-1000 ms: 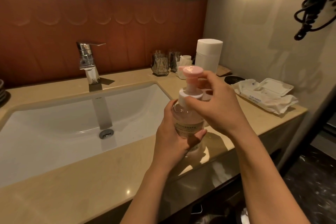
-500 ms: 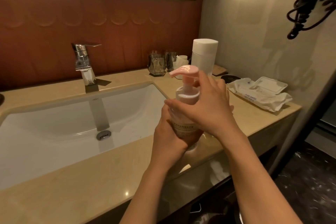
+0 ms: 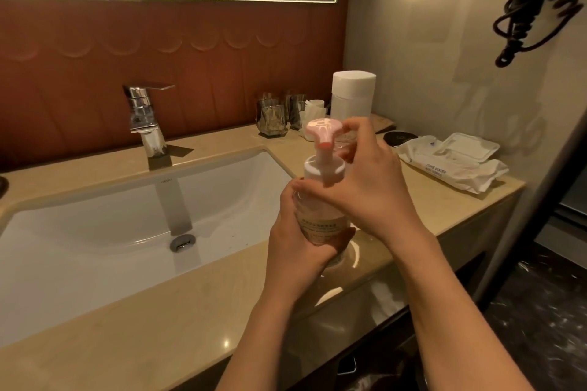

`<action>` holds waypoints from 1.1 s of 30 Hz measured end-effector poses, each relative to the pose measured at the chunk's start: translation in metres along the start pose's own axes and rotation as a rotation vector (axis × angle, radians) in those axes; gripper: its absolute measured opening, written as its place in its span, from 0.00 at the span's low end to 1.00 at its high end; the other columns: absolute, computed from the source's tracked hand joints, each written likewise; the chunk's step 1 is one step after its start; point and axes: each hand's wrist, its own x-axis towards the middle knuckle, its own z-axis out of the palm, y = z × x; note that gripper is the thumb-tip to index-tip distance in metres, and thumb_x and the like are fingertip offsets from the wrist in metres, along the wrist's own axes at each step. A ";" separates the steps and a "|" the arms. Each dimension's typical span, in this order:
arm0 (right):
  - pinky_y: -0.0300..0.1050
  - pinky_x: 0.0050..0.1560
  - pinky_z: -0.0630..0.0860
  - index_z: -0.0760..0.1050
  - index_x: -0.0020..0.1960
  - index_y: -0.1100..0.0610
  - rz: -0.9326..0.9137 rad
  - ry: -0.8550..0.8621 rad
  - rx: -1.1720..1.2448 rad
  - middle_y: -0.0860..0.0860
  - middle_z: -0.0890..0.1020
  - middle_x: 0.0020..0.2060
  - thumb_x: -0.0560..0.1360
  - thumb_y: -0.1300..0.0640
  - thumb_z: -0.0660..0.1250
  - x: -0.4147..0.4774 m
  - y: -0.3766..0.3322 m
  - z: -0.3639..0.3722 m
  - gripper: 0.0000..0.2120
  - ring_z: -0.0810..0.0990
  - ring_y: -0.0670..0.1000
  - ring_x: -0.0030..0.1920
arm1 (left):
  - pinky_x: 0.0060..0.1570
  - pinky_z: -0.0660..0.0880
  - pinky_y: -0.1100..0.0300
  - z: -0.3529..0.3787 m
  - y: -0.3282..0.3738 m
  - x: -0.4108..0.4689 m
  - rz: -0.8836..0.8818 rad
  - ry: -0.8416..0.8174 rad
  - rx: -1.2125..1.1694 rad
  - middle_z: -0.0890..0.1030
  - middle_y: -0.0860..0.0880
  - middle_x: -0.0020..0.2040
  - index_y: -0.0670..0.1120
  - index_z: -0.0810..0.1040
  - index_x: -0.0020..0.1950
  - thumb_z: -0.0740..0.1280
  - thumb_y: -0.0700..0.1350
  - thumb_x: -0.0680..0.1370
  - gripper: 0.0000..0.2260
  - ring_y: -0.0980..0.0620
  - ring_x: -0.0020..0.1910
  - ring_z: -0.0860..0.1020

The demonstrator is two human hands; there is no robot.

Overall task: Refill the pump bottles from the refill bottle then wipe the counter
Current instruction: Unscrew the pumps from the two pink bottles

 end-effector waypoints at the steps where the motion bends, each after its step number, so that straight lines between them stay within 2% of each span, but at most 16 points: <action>1: 0.53 0.58 0.74 0.60 0.60 0.46 -0.003 -0.015 0.076 0.47 0.75 0.55 0.61 0.41 0.76 0.000 0.001 -0.002 0.35 0.74 0.50 0.57 | 0.45 0.72 0.77 0.000 0.001 0.000 0.001 0.001 0.001 0.73 0.66 0.54 0.67 0.57 0.63 0.77 0.54 0.62 0.38 0.70 0.51 0.74; 5: 0.47 0.57 0.74 0.60 0.65 0.49 0.015 -0.236 0.304 0.47 0.74 0.61 0.67 0.55 0.74 -0.001 0.007 -0.008 0.32 0.73 0.48 0.60 | 0.47 0.69 0.80 0.000 0.003 0.001 -0.012 0.001 0.007 0.70 0.68 0.58 0.67 0.55 0.67 0.76 0.59 0.62 0.41 0.71 0.53 0.72; 7: 0.50 0.61 0.72 0.58 0.67 0.48 0.026 -0.279 0.297 0.49 0.71 0.65 0.67 0.51 0.73 0.001 0.008 -0.006 0.35 0.70 0.50 0.64 | 0.50 0.69 0.77 0.001 0.002 0.001 -0.018 -0.004 0.002 0.71 0.65 0.60 0.63 0.57 0.68 0.77 0.57 0.63 0.40 0.67 0.55 0.73; 9: 0.50 0.61 0.71 0.58 0.67 0.47 0.029 -0.221 0.219 0.48 0.69 0.64 0.63 0.41 0.73 0.001 0.008 -0.001 0.39 0.69 0.50 0.64 | 0.51 0.72 0.73 0.001 0.001 0.000 -0.026 -0.003 -0.010 0.74 0.61 0.61 0.60 0.60 0.68 0.78 0.54 0.63 0.39 0.62 0.58 0.75; 10: 0.47 0.59 0.71 0.59 0.65 0.47 0.027 -0.171 0.196 0.47 0.70 0.61 0.61 0.39 0.73 0.001 0.007 0.001 0.39 0.69 0.48 0.62 | 0.49 0.73 0.74 0.001 0.001 0.000 -0.026 -0.003 -0.011 0.74 0.61 0.59 0.61 0.61 0.67 0.78 0.53 0.63 0.38 0.62 0.57 0.75; 13: 0.32 0.46 0.71 0.63 0.58 0.48 0.030 -0.077 0.275 0.43 0.73 0.51 0.61 0.43 0.76 0.002 0.005 0.000 0.33 0.73 0.43 0.52 | 0.45 0.71 0.78 -0.001 0.003 0.000 -0.025 0.001 -0.001 0.73 0.66 0.54 0.70 0.57 0.61 0.77 0.53 0.62 0.37 0.69 0.52 0.74; 14: 0.31 0.45 0.71 0.64 0.58 0.49 0.042 -0.093 0.328 0.43 0.74 0.51 0.62 0.47 0.77 0.002 0.006 -0.001 0.31 0.74 0.42 0.51 | 0.45 0.71 0.79 -0.001 0.004 0.000 -0.030 0.005 -0.001 0.72 0.67 0.54 0.71 0.56 0.61 0.78 0.53 0.63 0.38 0.70 0.51 0.73; 17: 0.39 0.53 0.75 0.64 0.60 0.48 0.079 -0.195 0.511 0.44 0.76 0.54 0.65 0.55 0.75 0.001 0.012 -0.003 0.29 0.76 0.43 0.54 | 0.46 0.70 0.78 -0.001 0.006 0.000 -0.038 0.005 0.004 0.70 0.68 0.55 0.72 0.54 0.61 0.78 0.55 0.63 0.39 0.71 0.52 0.72; 19: 0.40 0.55 0.72 0.62 0.63 0.46 0.071 -0.234 0.579 0.42 0.75 0.56 0.67 0.57 0.74 0.000 0.012 -0.005 0.30 0.74 0.42 0.56 | 0.48 0.71 0.76 0.000 0.006 0.000 -0.038 0.006 0.009 0.71 0.67 0.57 0.72 0.54 0.61 0.78 0.55 0.63 0.39 0.69 0.53 0.73; 22: 0.34 0.51 0.69 0.57 0.64 0.41 0.021 -0.165 0.462 0.44 0.71 0.60 0.63 0.49 0.76 -0.001 0.009 -0.001 0.37 0.71 0.45 0.59 | 0.50 0.72 0.73 0.001 0.004 0.000 -0.055 0.004 -0.004 0.73 0.63 0.60 0.64 0.58 0.67 0.78 0.54 0.63 0.40 0.62 0.57 0.74; 24: 0.31 0.48 0.70 0.57 0.62 0.40 0.011 -0.087 0.390 0.44 0.72 0.56 0.60 0.45 0.77 -0.001 0.005 0.002 0.39 0.72 0.44 0.56 | 0.48 0.72 0.75 0.001 0.003 0.000 -0.058 0.005 -0.004 0.73 0.64 0.58 0.61 0.59 0.67 0.79 0.53 0.63 0.40 0.62 0.57 0.75; 26: 0.30 0.46 0.71 0.59 0.63 0.42 0.005 -0.033 0.382 0.43 0.73 0.53 0.59 0.45 0.78 -0.002 0.006 0.005 0.39 0.74 0.42 0.53 | 0.46 0.71 0.78 0.001 0.002 0.000 -0.043 0.003 0.010 0.72 0.65 0.56 0.63 0.57 0.66 0.79 0.51 0.63 0.40 0.64 0.54 0.74; 29: 0.30 0.46 0.72 0.62 0.63 0.46 0.042 -0.049 0.467 0.43 0.76 0.53 0.63 0.51 0.77 -0.003 0.010 0.002 0.35 0.75 0.40 0.52 | 0.51 0.70 0.75 0.000 0.005 -0.001 -0.037 0.011 0.020 0.72 0.62 0.61 0.69 0.53 0.64 0.78 0.53 0.64 0.41 0.62 0.58 0.73; 32: 0.37 0.52 0.73 0.63 0.62 0.45 0.043 -0.153 0.585 0.42 0.75 0.55 0.68 0.57 0.73 -0.005 0.013 0.000 0.29 0.74 0.40 0.55 | 0.56 0.71 0.68 0.000 0.006 -0.001 -0.035 0.019 0.023 0.73 0.57 0.65 0.67 0.54 0.65 0.78 0.54 0.64 0.41 0.59 0.62 0.73; 33: 0.37 0.52 0.72 0.62 0.62 0.44 0.030 -0.164 0.593 0.41 0.74 0.55 0.69 0.57 0.72 -0.005 0.012 0.000 0.28 0.73 0.40 0.56 | 0.57 0.72 0.67 0.000 0.006 -0.001 -0.035 0.019 0.023 0.73 0.57 0.66 0.66 0.54 0.66 0.78 0.54 0.64 0.41 0.58 0.62 0.74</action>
